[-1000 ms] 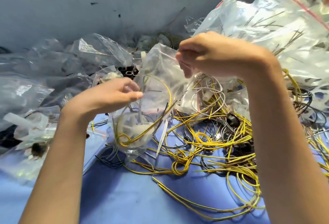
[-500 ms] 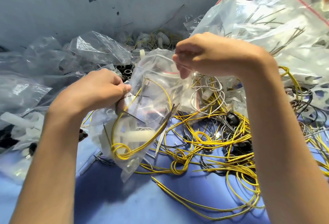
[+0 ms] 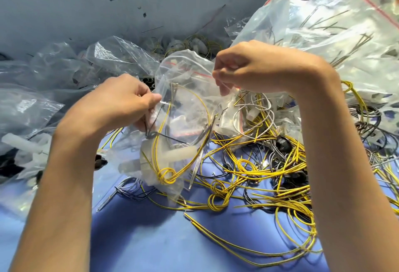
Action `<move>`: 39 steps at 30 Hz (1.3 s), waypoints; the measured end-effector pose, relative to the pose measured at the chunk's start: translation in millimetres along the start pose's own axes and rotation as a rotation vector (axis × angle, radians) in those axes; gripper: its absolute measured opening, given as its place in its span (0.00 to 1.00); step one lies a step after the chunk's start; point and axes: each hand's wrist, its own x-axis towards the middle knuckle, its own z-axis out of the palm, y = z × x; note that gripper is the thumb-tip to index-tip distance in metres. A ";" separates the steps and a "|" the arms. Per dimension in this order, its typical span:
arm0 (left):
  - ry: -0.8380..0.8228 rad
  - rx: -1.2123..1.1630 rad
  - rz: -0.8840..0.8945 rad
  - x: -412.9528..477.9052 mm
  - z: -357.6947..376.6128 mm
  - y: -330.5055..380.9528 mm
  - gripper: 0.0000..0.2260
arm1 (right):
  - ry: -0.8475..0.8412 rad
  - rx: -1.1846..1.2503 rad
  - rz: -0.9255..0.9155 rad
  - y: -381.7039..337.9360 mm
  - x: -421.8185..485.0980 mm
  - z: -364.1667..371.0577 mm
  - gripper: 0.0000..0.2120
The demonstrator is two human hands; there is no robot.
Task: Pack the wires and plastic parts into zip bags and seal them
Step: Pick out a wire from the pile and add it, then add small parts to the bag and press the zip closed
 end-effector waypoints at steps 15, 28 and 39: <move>0.231 -0.072 -0.019 -1.2 -14.7 -9.2 0.15 | -0.031 0.038 -0.036 -8.7 -0.4 5.6 0.05; 0.183 0.064 -0.092 5.1 -18.3 -29.5 0.12 | -0.267 0.076 -0.054 -22.1 5.1 20.4 0.06; 0.550 -0.024 0.112 11.9 -9.3 -19.6 0.04 | -0.468 0.327 -0.016 -27.8 5.6 26.9 0.09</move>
